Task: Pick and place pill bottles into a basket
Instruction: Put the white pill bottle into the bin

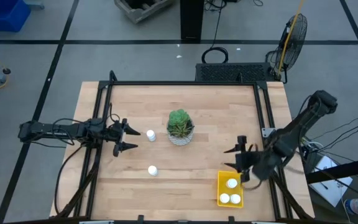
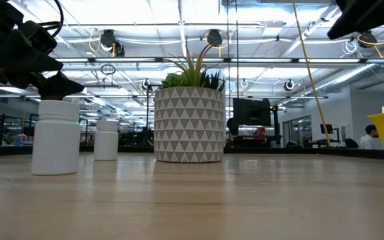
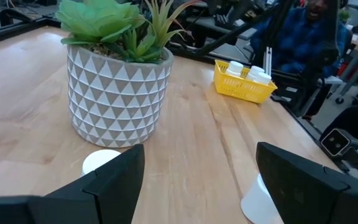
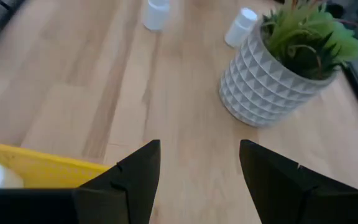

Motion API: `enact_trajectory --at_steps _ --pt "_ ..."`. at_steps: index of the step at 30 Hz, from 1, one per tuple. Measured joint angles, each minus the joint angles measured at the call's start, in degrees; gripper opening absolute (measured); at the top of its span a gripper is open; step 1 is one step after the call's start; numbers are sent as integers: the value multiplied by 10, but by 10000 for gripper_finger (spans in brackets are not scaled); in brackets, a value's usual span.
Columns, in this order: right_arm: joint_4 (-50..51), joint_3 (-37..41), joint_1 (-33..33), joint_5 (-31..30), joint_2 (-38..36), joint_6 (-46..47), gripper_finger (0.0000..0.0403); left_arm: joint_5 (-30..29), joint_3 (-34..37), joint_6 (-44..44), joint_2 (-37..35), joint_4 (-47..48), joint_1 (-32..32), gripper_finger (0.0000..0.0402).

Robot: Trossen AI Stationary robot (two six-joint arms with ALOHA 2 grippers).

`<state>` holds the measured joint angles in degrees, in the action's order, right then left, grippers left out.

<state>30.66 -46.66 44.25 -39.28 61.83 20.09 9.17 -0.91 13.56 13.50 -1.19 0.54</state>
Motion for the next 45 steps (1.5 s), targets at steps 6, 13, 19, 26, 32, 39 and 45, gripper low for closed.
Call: enact_trajectory --at_steps 6,13,19,26,32,39,45 --pt "-158 145 -19 109 -167 -60 205 0 0 -2 0 0 0 310" --pt "-276 264 -18 124 -323 -135 207 0 0 11 0 0 0 310" --pt "-270 318 -18 152 -414 -195 207 -1 0 22 0 0 0 310" --pt "-272 352 -18 189 -502 -191 205 -1 0 22 0 0 0 310" --pt "-256 370 -18 186 -553 -193 205 -1 0 28 0 0 0 310" --pt "-258 393 -18 186 -596 -210 205 -2 0 35 0 0 0 310" --pt "-277 422 -18 188 -616 -195 207 -2 0 35 0 0 0 310"
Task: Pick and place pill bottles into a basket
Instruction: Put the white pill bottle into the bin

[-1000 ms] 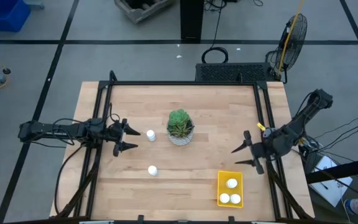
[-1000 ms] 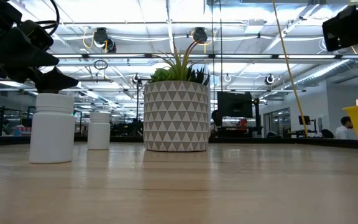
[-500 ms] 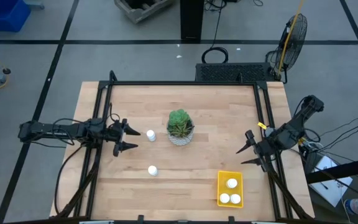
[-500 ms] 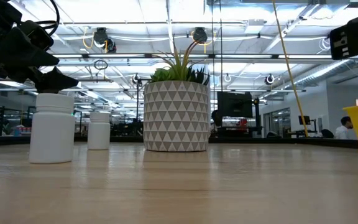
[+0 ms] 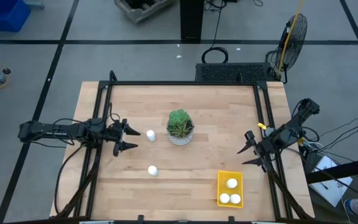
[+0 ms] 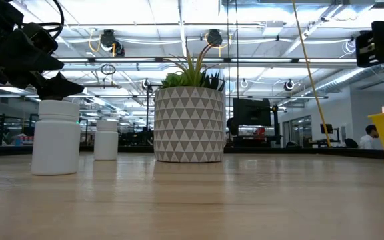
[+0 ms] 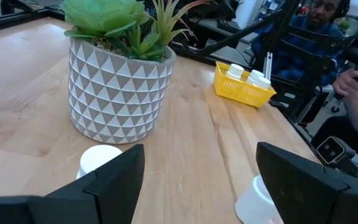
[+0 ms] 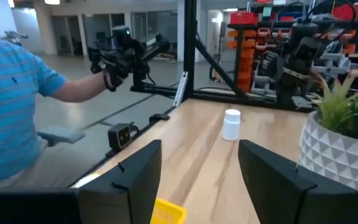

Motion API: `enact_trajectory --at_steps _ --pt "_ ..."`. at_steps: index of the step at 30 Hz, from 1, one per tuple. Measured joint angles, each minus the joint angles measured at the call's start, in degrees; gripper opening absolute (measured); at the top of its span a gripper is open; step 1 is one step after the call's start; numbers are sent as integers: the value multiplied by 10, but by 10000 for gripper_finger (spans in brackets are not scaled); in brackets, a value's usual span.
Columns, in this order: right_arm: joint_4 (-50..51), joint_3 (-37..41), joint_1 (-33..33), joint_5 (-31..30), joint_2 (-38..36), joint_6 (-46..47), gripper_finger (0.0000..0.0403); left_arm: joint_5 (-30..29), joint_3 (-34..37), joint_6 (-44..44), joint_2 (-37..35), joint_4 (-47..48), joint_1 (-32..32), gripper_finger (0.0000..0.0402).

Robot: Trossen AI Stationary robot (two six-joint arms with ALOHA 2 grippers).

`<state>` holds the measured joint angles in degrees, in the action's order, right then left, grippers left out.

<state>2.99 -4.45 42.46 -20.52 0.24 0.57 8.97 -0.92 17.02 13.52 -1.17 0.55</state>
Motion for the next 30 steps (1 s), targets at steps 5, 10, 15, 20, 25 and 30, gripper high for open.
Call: enact_trajectory --at_steps 5,10,15,20,25,30 --pt "-15 8 0 0 0 -3 210 0 0 -5 0 0 0 310" --pt "-30 14 0 -2 1 -22 207 -20 0 -53 0 2 0 310" --pt "-53 15 0 -2 6 -13 207 -71 0 -108 19 12 0 310" --pt "-100 15 0 -3 6 -13 210 -109 0 -148 79 9 3 310" --pt "-112 15 0 -4 6 -13 207 -124 -27 -158 152 27 15 310" --pt "-114 16 0 -4 6 -13 208 -147 -124 -196 227 112 28 310"
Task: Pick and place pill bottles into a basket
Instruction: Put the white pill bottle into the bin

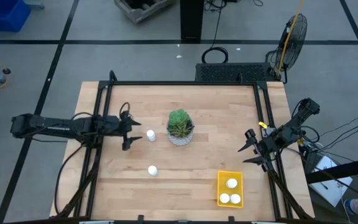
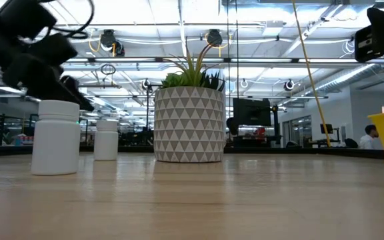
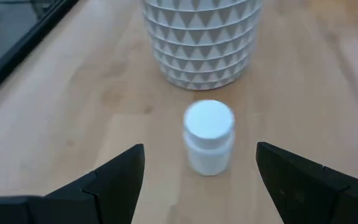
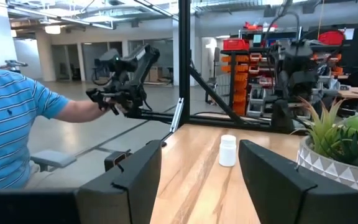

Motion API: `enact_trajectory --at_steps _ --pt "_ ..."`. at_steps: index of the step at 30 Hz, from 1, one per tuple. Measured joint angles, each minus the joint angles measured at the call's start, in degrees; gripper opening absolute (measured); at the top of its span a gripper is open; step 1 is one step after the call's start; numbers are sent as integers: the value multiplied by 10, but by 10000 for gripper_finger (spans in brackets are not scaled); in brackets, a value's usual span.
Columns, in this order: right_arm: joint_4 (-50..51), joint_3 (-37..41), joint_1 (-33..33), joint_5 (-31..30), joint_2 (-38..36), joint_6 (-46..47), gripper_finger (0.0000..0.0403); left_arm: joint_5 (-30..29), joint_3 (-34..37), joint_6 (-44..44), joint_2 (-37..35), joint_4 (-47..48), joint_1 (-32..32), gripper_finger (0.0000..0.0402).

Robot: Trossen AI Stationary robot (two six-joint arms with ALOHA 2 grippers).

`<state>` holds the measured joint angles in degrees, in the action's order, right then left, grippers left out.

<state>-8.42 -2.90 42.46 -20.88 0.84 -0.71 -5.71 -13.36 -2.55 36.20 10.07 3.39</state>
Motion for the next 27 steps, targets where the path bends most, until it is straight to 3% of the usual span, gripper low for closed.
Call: enact_trajectory --at_steps 10,17,22,27 --pt "0 0 0 0 0 0 206 -3 -191 0 221 150 33 310" --pt "0 0 0 0 0 0 210 44 -298 6 371 227 55 310" --pt "1 0 0 0 0 0 207 60 -361 11 427 288 56 310" --pt "0 0 0 0 0 0 207 60 -387 10 437 304 56 310"
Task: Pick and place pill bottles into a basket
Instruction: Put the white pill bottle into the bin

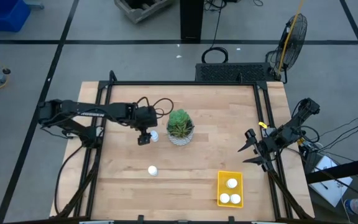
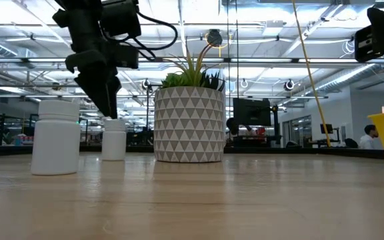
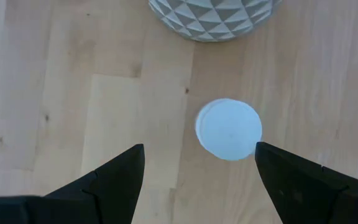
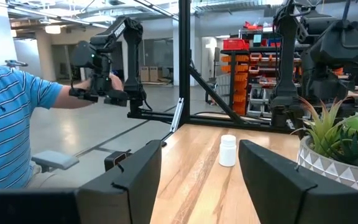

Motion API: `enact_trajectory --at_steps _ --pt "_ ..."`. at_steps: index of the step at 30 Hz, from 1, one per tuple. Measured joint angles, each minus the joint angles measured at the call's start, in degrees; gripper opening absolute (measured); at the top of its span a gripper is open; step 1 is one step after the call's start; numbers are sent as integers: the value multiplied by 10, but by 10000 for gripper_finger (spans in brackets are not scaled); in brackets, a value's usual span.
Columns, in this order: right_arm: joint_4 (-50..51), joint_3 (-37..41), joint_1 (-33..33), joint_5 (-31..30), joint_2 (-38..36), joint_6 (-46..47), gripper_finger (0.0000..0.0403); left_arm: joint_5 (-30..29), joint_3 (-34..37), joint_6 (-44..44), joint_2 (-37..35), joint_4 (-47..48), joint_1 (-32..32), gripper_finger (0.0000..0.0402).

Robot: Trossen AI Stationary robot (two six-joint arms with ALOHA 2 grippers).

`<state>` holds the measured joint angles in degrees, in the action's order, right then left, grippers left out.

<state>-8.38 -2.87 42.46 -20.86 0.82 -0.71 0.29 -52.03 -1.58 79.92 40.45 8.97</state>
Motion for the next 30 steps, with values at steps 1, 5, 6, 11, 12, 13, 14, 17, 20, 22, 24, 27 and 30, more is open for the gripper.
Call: enact_trajectory --at_steps 1,5,6,11,12,13,14,17,20,22,24,27,30 --pt "0 0 0 0 0 0 208 -2 -1 -1 0 0 0 310" --pt "0 0 0 0 0 0 210 0 -2 2 -5 2 -1 310" --pt "0 0 0 0 0 0 210 4 -2 2 -5 1 -1 310" --pt "0 0 0 0 0 0 206 12 -2 2 -4 -2 -12 310" --pt "0 0 0 0 0 0 206 12 -2 3 -4 -2 -15 310" --pt "0 0 0 0 0 0 206 12 -2 3 -4 -2 -19 310" --pt "0 0 0 0 0 0 206 12 -2 3 -4 -3 -21 310" --pt "0 0 0 0 0 0 209 12 -2 4 -4 -3 -28 310" --pt "0 0 0 0 0 0 210 12 -2 4 -4 -9 -29 310" --pt "0 0 0 0 0 0 209 12 -2 3 -3 -19 -29 310" --pt "0 0 0 0 0 0 207 12 -2 1 -2 -27 -29 310" --pt "0 0 0 0 0 0 206 12 -2 -3 3 -40 -29 310" --pt "0 0 0 0 0 0 207 12 -2 -7 17 -38 -29 310"
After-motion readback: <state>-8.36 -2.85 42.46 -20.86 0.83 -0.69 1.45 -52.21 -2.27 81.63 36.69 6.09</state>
